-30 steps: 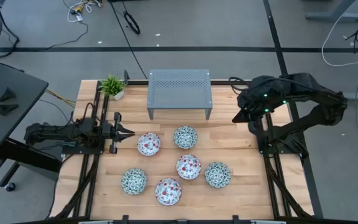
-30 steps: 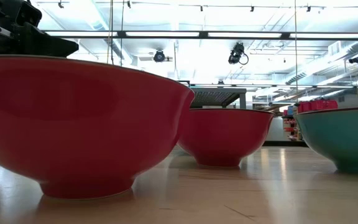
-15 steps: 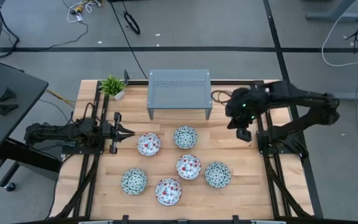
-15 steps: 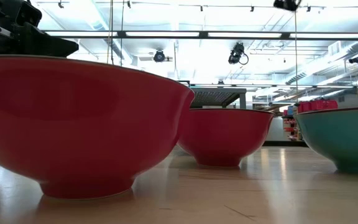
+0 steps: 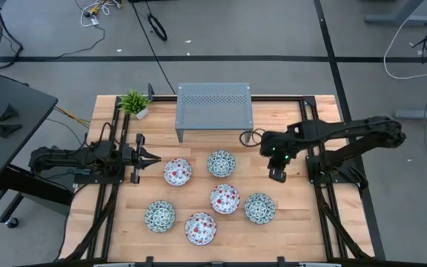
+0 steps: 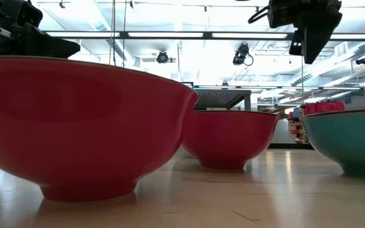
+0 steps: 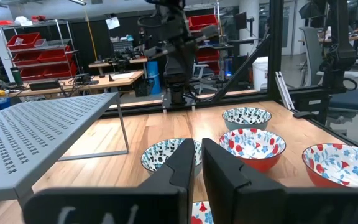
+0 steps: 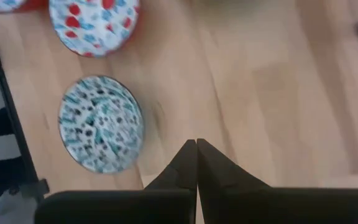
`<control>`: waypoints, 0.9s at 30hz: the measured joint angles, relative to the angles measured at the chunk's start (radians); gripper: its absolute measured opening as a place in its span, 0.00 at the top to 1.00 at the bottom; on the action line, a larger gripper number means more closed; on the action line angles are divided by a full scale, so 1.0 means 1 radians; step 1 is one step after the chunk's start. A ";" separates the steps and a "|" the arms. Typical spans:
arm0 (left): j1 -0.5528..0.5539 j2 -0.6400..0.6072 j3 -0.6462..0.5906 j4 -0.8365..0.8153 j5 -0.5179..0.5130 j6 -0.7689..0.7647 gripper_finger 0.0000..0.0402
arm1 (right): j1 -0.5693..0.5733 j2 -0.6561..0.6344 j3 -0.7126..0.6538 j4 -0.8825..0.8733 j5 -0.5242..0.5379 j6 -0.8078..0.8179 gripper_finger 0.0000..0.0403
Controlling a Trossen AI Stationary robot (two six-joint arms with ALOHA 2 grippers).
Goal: Pick & Place Mini bowls
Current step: Put the bottom right blue and white patterned bowl on the shelf
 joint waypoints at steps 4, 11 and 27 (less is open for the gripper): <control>0.000 0.000 0.000 0.000 0.000 0.000 0.91 | 0.058 0.000 -0.036 0.130 0.000 0.055 0.99; 0.000 0.000 0.000 0.000 0.000 0.000 0.91 | 0.169 0.005 -0.039 0.331 0.000 0.071 0.99; 0.000 0.000 0.000 0.000 0.000 0.000 0.91 | 0.339 0.035 -0.039 0.448 0.165 0.022 0.93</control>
